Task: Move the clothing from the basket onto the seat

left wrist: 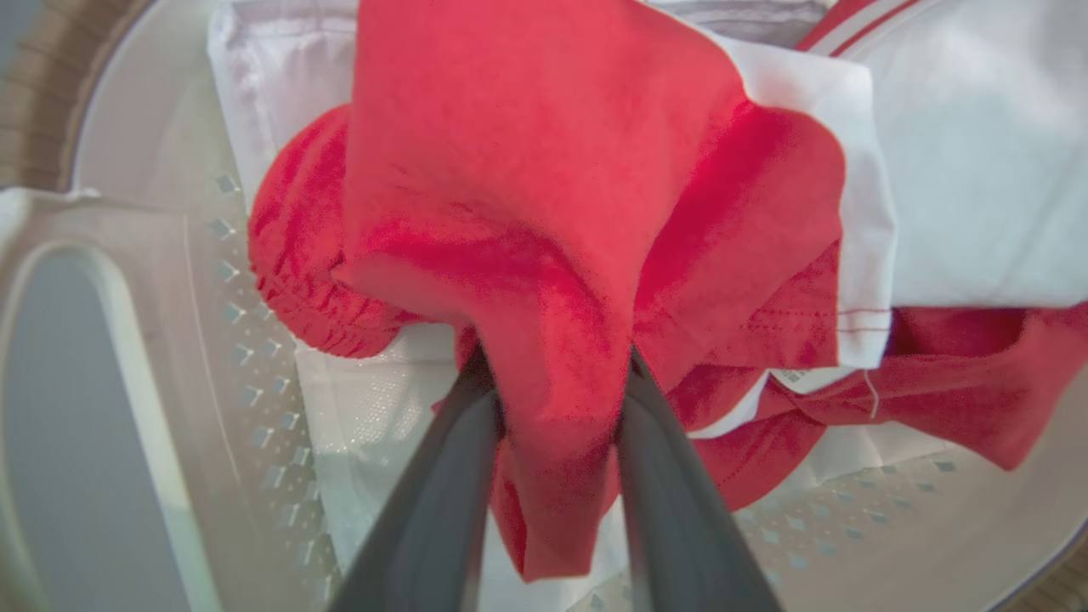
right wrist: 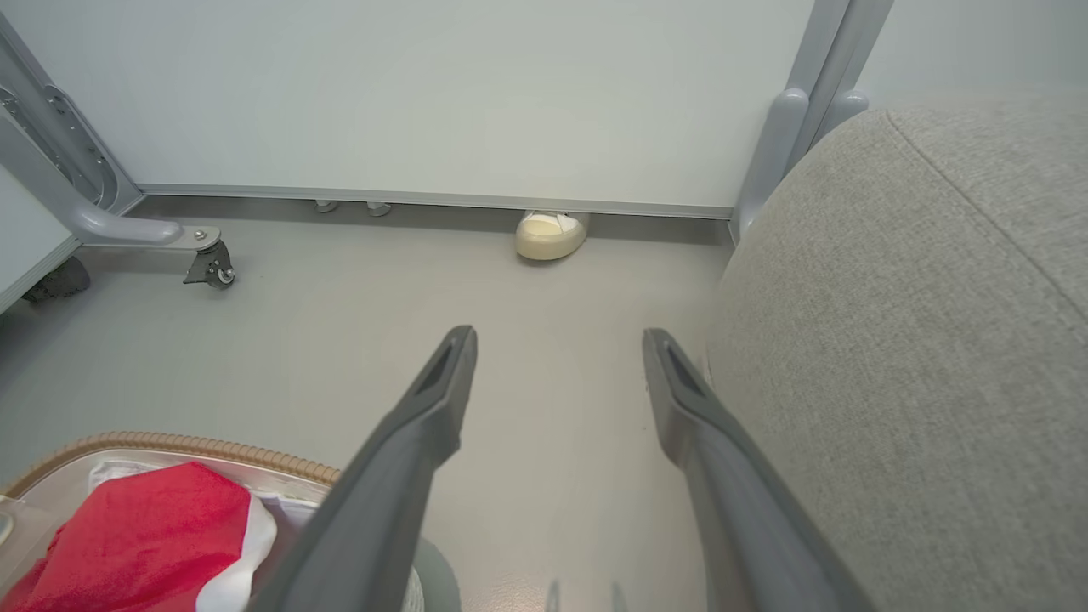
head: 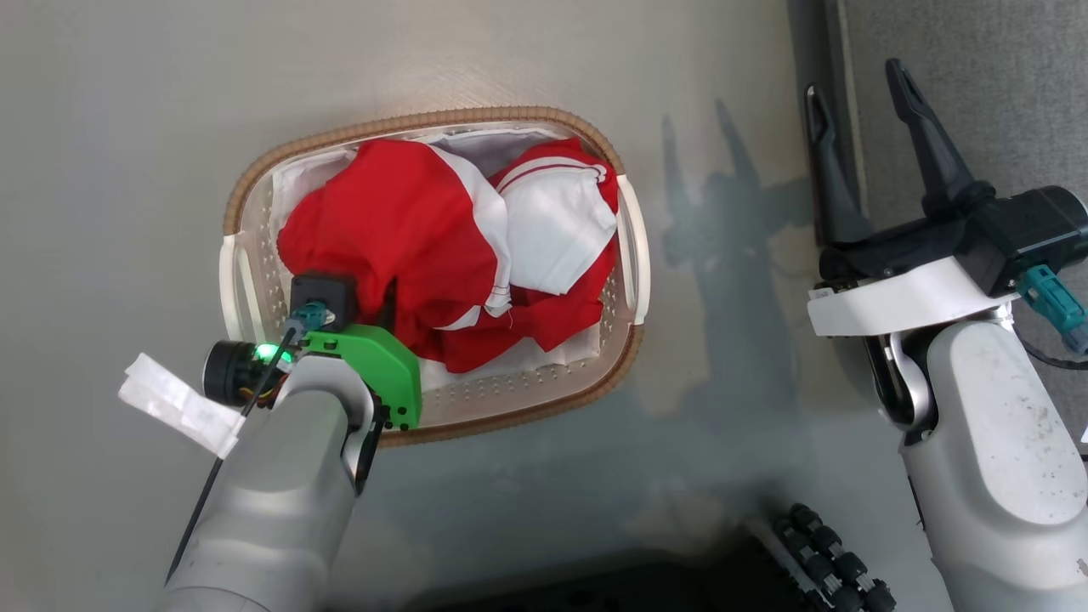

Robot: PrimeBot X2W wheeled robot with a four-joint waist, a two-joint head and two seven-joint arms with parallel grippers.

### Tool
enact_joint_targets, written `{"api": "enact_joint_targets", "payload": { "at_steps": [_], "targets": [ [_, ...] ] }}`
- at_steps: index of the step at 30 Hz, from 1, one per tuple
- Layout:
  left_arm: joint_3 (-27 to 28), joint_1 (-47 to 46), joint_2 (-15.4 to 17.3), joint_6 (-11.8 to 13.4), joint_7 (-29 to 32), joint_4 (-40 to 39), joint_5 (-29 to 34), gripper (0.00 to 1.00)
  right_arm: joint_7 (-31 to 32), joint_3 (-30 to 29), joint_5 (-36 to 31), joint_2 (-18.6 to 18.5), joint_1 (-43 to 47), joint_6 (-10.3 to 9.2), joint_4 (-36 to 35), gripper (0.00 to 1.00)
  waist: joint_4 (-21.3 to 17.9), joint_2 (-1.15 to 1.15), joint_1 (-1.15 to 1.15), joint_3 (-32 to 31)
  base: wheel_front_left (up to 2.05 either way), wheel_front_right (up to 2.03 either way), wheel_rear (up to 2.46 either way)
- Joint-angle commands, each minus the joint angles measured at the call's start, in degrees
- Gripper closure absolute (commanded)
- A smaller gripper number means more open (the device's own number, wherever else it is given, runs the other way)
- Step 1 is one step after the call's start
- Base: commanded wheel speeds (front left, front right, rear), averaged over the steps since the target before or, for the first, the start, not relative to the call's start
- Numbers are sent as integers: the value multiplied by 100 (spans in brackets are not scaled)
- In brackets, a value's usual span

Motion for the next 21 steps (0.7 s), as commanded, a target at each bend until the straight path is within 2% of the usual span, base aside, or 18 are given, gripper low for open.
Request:
{"api": "enact_joint_targets", "payload": {
  "at_steps": [1,8,14,21],
  "targets": [
    [-14,14,24,45,3,-77,98,100,-25,-35,9,19,60,-2,66,0,16,0,0,-154,0,0,0],
    [204,365,108,-52,2,-838,410,100,-25,-59,34,69,188,-2,346,0,150,0,0,-695,0,0,0],
    [429,875,101,-17,1,-1914,938,100,-25,-79,80,83,415,-3,516,0,372,0,0,-1361,0,0,0],
    [607,1353,46,-165,0,-2918,1407,100,-25,-101,61,145,772,-3,680,0,612,0,0,-2177,0,0,0]
  ]
}}
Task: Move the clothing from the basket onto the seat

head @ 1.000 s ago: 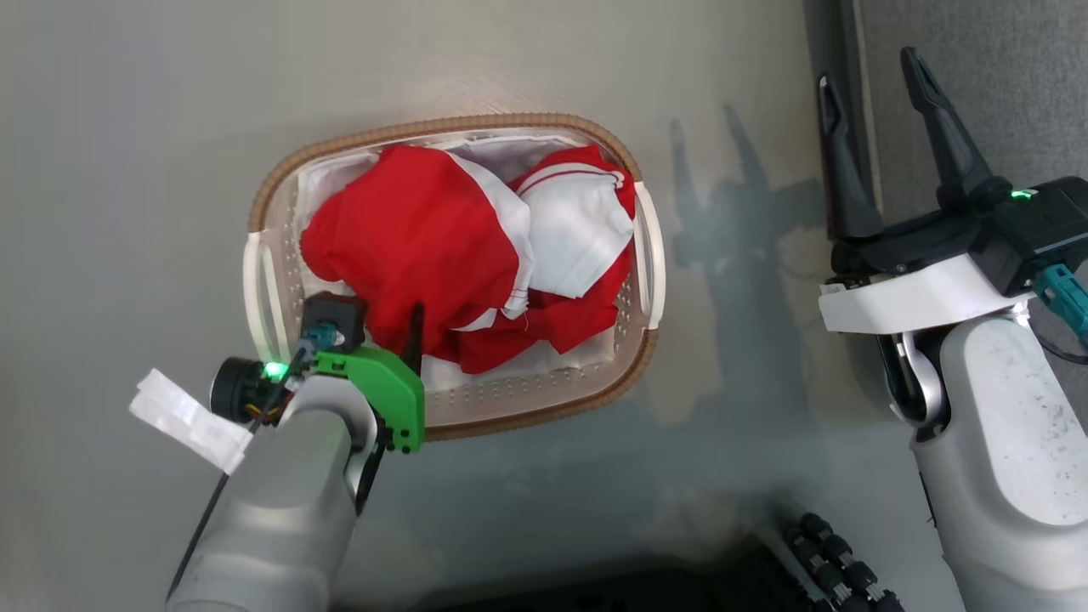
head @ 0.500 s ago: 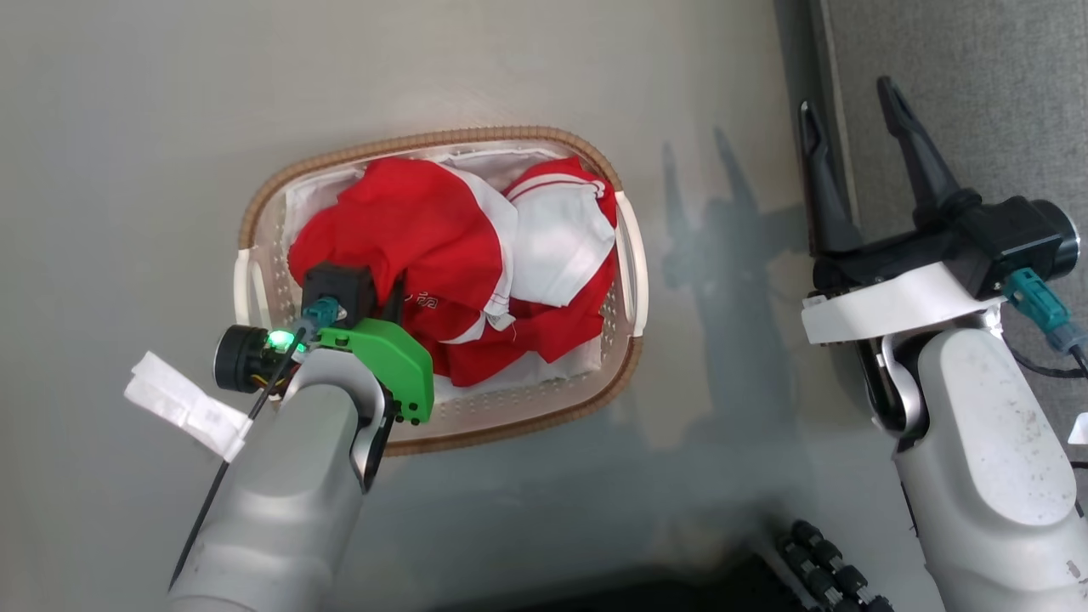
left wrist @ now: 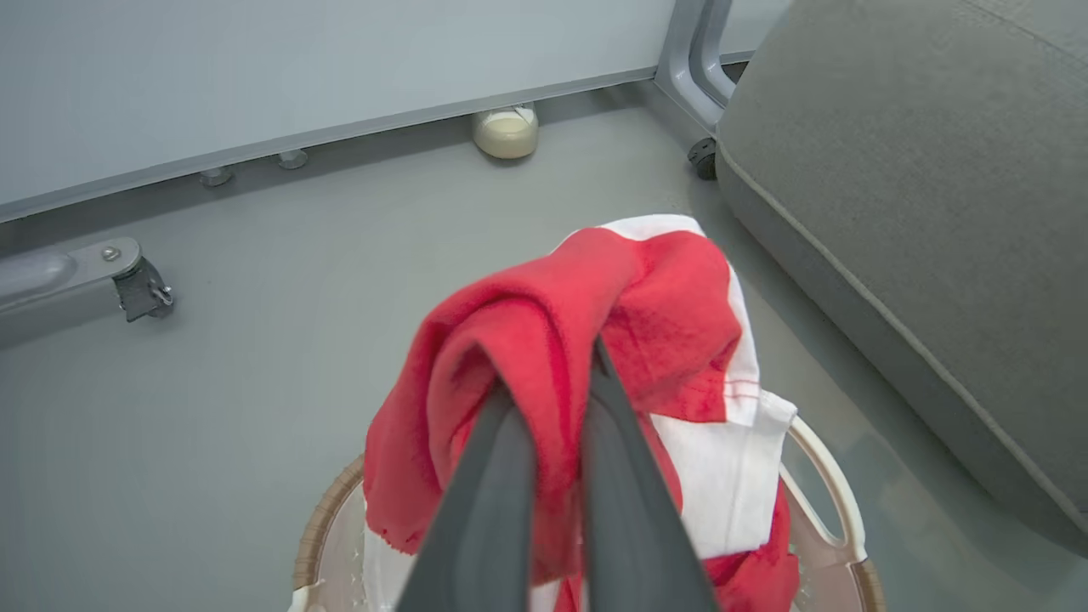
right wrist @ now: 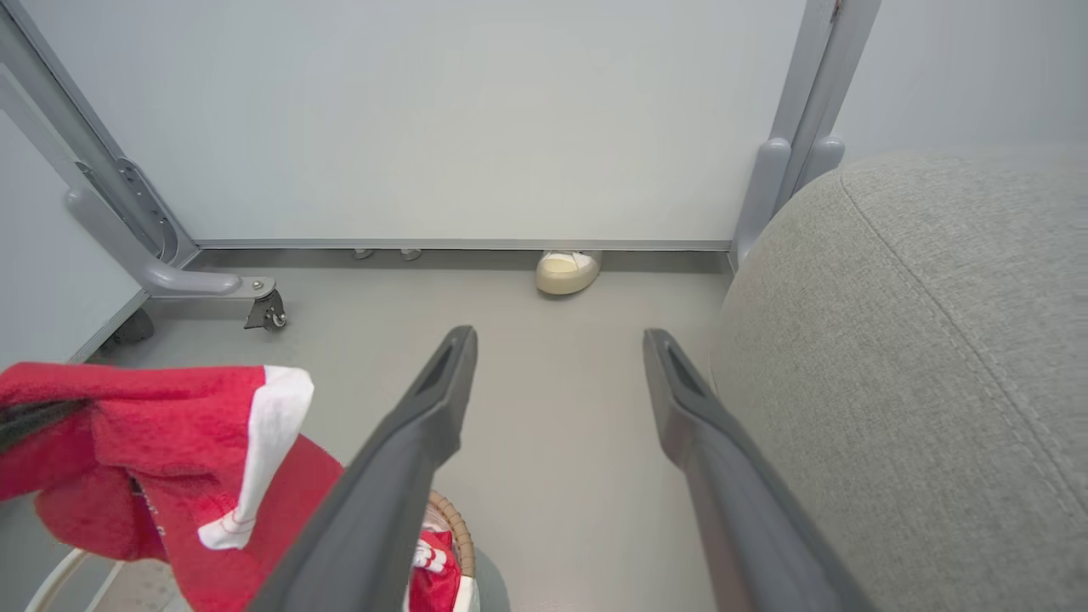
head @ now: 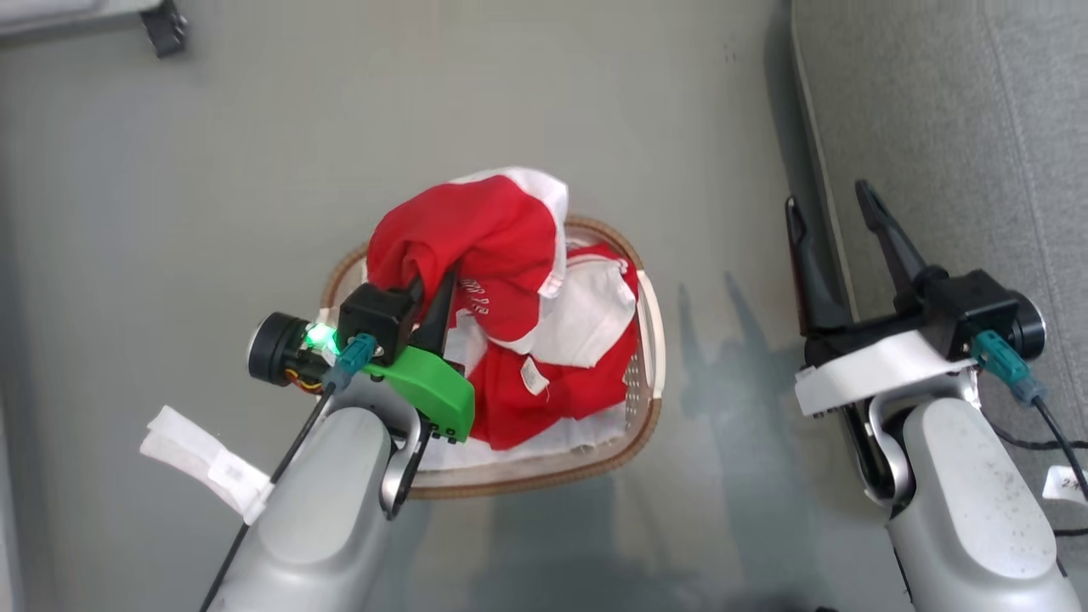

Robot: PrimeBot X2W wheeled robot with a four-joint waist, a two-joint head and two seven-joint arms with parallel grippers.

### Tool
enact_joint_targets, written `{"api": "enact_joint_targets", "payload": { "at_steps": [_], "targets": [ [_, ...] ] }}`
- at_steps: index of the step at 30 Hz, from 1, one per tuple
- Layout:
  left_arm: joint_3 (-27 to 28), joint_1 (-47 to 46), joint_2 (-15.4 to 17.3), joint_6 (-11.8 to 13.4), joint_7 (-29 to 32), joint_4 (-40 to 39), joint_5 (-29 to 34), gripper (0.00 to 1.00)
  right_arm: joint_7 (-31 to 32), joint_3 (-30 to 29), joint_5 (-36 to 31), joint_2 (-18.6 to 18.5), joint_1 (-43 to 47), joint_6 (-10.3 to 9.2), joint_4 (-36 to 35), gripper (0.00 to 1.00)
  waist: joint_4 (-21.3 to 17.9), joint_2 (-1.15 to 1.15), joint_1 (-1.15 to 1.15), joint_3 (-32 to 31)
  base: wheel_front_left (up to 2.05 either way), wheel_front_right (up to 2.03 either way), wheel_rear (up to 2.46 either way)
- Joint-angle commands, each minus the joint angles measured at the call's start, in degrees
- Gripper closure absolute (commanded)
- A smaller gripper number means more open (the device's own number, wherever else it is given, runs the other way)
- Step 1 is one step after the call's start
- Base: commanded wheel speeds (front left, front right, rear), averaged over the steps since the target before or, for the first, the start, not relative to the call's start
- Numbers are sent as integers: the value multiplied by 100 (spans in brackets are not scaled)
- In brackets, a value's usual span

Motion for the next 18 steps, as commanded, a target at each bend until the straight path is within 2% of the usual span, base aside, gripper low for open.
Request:
{"api": "enact_joint_targets", "payload": {
  "at_steps": [1,11,18],
  "targets": [
    [40,212,2,-35,-2,-120,62,100,-25,-17,2,-9,139,-4,34,0,296,0,0,-671,0,0,0],
    [192,757,-26,-194,-2,-1258,214,100,-25,-56,-7,27,748,-4,256,0,417,0,0,-1641,0,0,0],
    [283,1147,-26,-227,-2,-1737,234,100,-25,-47,-10,59,1176,-4,361,0,415,0,0,-2202,0,0,0]
  ]
}}
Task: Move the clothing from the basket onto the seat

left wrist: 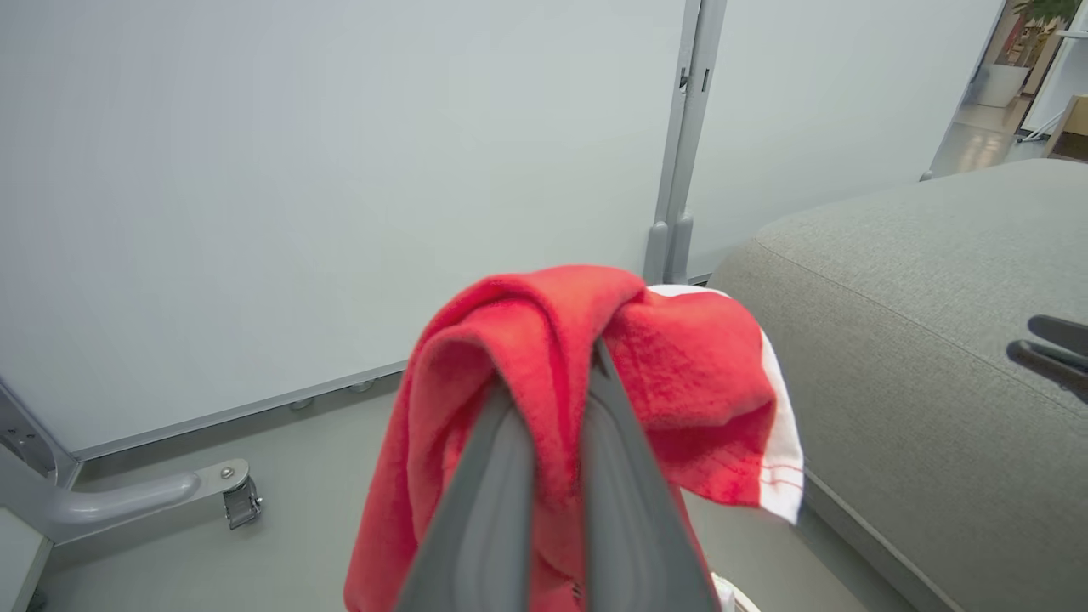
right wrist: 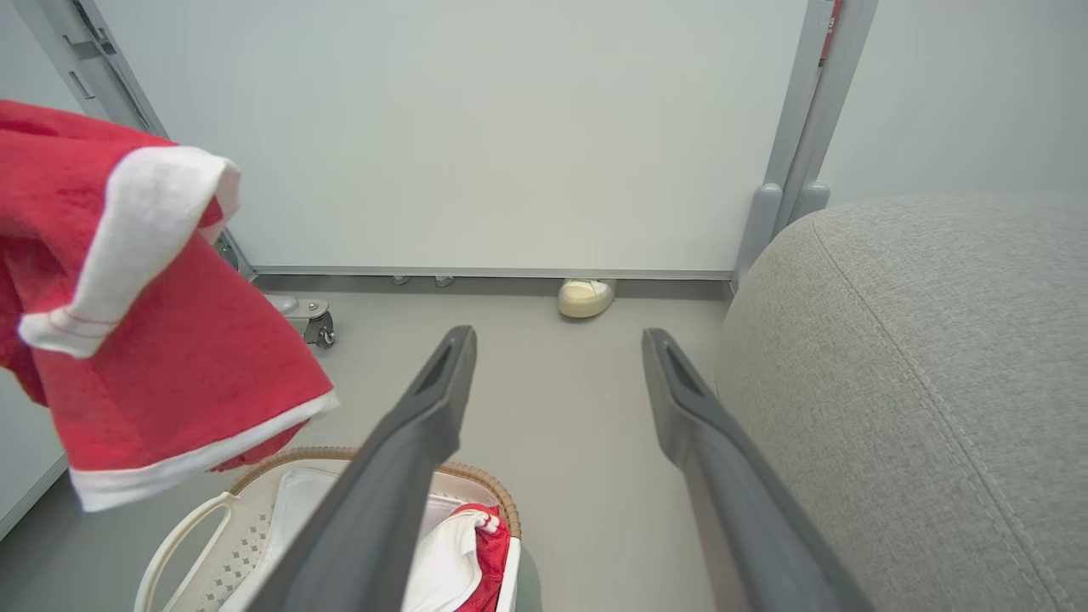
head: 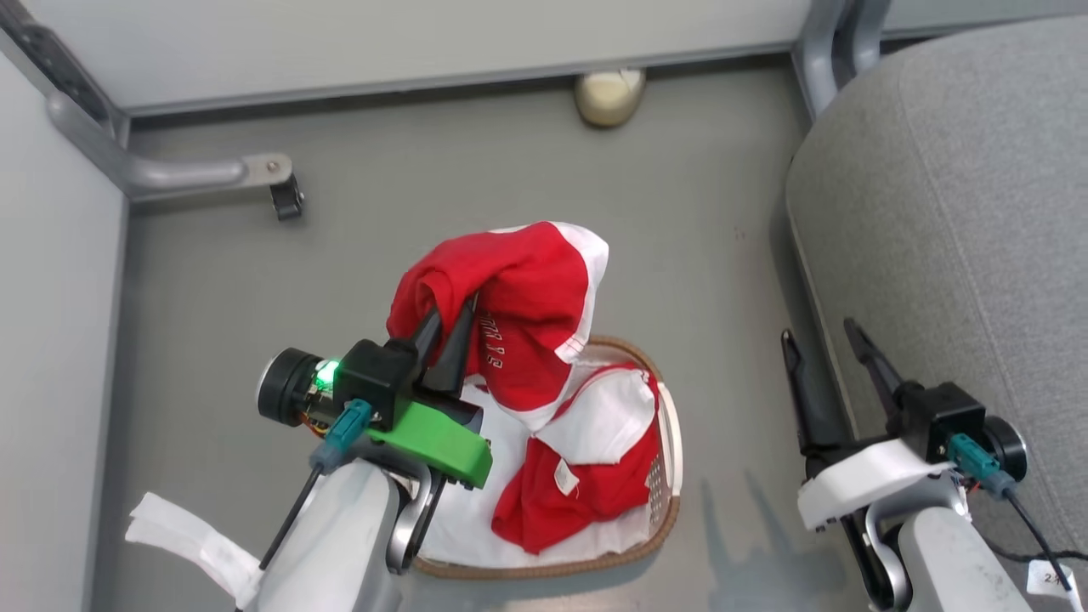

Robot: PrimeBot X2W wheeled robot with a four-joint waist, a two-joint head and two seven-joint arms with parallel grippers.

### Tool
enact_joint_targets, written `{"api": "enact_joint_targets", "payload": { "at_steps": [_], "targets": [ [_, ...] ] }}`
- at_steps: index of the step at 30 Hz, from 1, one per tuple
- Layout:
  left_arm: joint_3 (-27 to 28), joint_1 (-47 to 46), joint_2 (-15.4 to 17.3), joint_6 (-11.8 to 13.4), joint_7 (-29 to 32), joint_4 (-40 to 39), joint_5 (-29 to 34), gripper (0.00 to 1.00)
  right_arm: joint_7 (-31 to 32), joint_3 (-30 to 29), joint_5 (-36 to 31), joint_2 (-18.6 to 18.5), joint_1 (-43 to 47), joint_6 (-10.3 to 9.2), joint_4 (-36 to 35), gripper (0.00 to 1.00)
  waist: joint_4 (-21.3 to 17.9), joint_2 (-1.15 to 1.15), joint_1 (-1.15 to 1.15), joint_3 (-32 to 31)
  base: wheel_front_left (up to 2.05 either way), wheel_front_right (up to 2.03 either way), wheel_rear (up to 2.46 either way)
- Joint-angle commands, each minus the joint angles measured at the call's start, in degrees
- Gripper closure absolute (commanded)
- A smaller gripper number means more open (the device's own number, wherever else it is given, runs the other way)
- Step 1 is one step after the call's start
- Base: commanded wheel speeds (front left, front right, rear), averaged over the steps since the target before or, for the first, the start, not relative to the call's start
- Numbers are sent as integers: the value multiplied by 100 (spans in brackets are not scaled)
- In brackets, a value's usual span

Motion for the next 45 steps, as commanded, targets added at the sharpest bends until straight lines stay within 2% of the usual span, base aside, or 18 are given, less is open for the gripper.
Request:
{"api": "enact_joint_targets", "payload": {
  "at_steps": [1,10,13,23,27,33,34,35,36,43,44,45],
  "targets": [
    [43,137,7,-26,-4,-131,-28,100,-25,24,-11,13,161,-3,36,0,84,0,0,-497,0,0,0],
    [51,285,7,-39,-2,-891,-109,100,-25,372,-13,-49,522,-4,254,0,190,0,0,-970,0,0,0],
    [-51,313,7,-43,-2,-1086,-183,100,-25,677,78,-94,530,-4,197,0,247,0,0,-1023,0,0,0],
    [-538,340,9,-16,-1,-1289,-486,100,-20,2735,809,-357,-691,-5,-185,0,517,0,0,-944,0,0,0],
    [-705,302,9,7,-2,-1297,-542,100,-19,3122,907,-359,-1150,-5,-6,0,649,0,0,-899,0,0,0],
    [-1025,287,7,-18,-1,-1318,-656,100,-19,3211,830,-187,-1501,-5,631,0,845,0,0,-877,0,0,0],
    [-1078,303,8,-26,-2,-1314,-710,100,-19,3202,836,-165,-1526,-5,766,10,876,0,0,-884,0,0,0],
    [-1127,317,8,-32,-2,-1305,-751,100,-20,3174,843,-143,-1561,-5,820,66,910,0,0,-893,0,0,0],
    [-1158,333,8,-38,-2,-1293,-796,100,-20,3130,878,-98,-1579,-5,884,100,945,0,0,-906,0,0,0],
    [-1102,438,8,-17,-1,-1269,-800,100,-20,2852,849,-21,-1460,-5,712,100,841,0,0,-873,0,0,0],
    [-1080,443,8,-15,-1,-1280,-769,65,-20,2775,830,-25,-1418,-5,633,100,793,0,0,-865,0,0,0],
    [-1073,451,8,-18,-1,-1281,-765,39,-20,2695,804,-33,-1383,-5,590,100,739,0,0,-861,0,0,0]
  ]
}}
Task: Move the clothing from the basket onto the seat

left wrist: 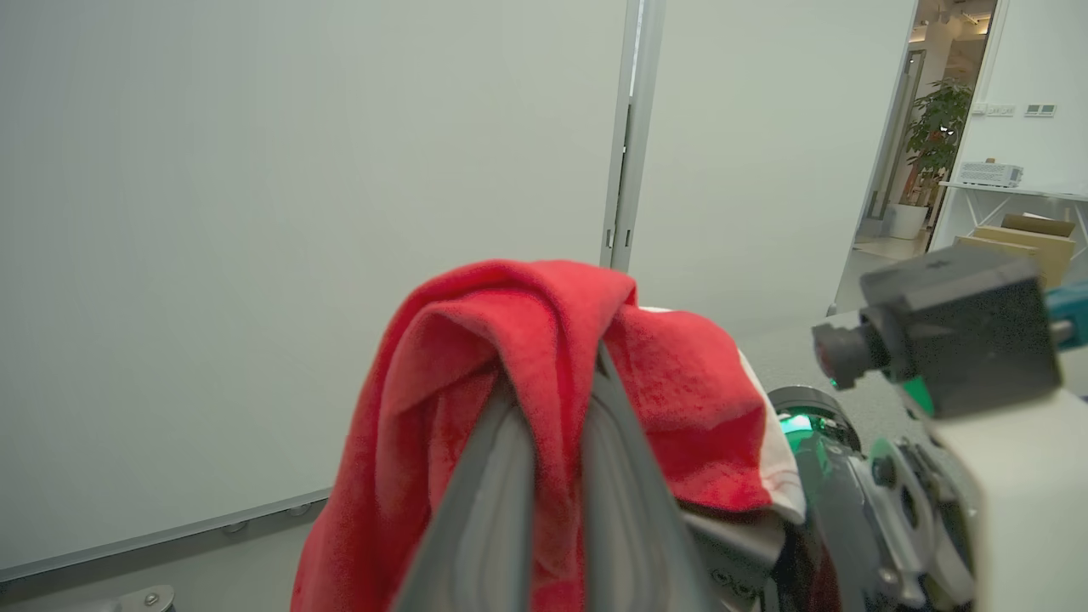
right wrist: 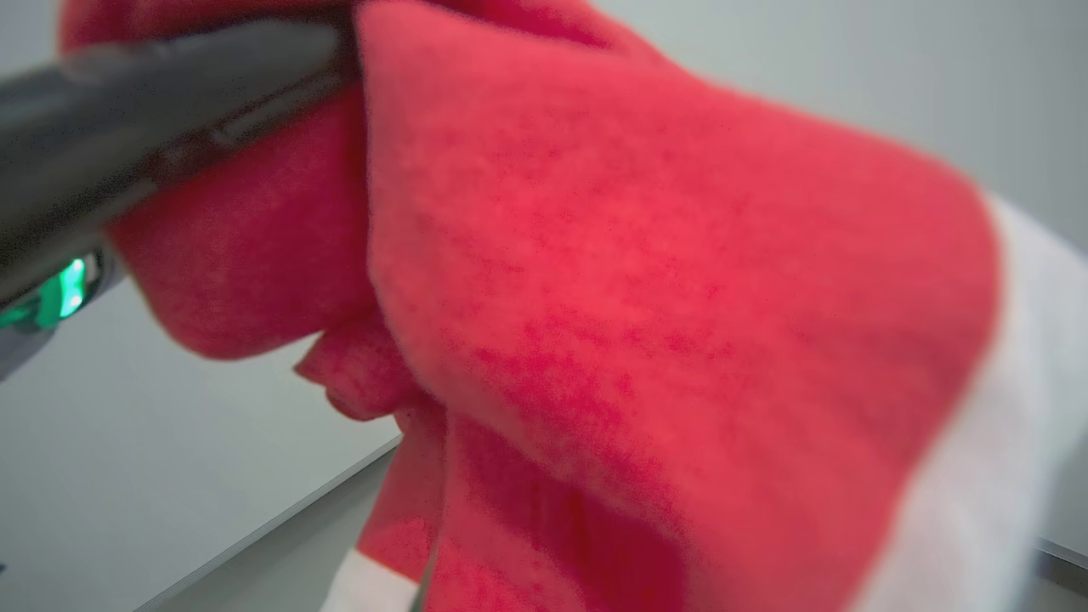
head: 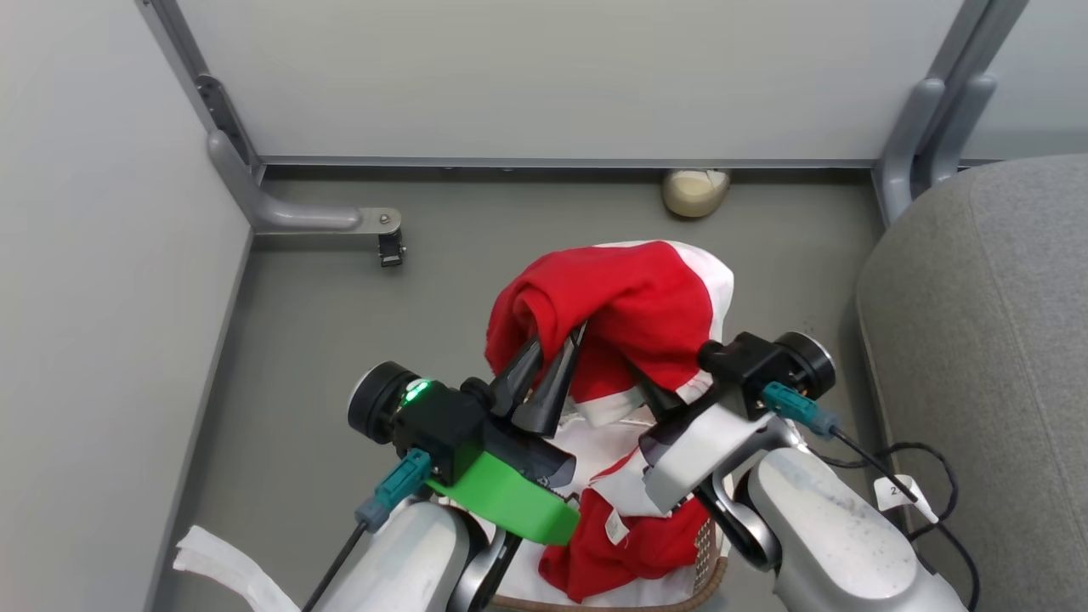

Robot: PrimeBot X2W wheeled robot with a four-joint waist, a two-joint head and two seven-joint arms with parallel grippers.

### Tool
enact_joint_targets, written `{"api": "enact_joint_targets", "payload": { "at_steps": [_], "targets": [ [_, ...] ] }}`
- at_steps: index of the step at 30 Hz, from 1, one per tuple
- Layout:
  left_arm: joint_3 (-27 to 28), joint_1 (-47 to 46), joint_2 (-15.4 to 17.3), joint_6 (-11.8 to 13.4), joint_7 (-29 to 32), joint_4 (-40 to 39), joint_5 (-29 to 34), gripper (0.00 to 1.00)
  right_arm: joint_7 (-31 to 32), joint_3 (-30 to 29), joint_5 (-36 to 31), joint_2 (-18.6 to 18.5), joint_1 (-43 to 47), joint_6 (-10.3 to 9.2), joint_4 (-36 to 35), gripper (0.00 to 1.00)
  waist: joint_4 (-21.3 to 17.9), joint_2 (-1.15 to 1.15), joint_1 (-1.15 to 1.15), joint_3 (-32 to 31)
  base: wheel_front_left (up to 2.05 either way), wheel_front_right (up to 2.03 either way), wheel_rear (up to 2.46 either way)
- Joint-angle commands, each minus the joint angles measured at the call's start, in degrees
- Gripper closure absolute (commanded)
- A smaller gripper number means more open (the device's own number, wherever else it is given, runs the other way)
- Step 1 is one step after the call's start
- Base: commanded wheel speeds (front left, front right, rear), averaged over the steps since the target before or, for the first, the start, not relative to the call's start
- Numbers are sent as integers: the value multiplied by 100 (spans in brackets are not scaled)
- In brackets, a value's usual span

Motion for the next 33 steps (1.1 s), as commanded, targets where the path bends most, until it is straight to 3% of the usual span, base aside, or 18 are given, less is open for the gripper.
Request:
{"api": "enact_joint_targets", "payload": {
  "at_steps": [1,8,17,23,27,33],
  "targets": [
    [37,93,12,-14,3,-20,64,0,-12,-157,-66,-30,157,-6,-72,100,-161,0,0,35,0,0,0],
    [269,102,11,-8,3,-63,250,0,-13,-723,-223,-30,418,-6,-688,100,-875,0,0,213,0,0,0],
    [602,10,13,-45,3,-15,540,0,-13,-1280,-271,20,683,-6,-1191,100,-2451,0,0,542,0,0,0],
    [651,-104,19,-84,4,128,705,0,-13,-1531,-268,57,839,-6,-1343,100,-3272,0,0,772,0,0,0],
    [655,-159,20,-86,4,201,776,0,-13,-1791,-233,83,926,-6,-1346,100,-3585,0,0,917,0,0,0],
    [517,-296,103,-90,4,317,841,0,-13,-2531,-315,97,717,-6,-1119,100,-3720,0,0,1266,0,0,0]
  ]
}}
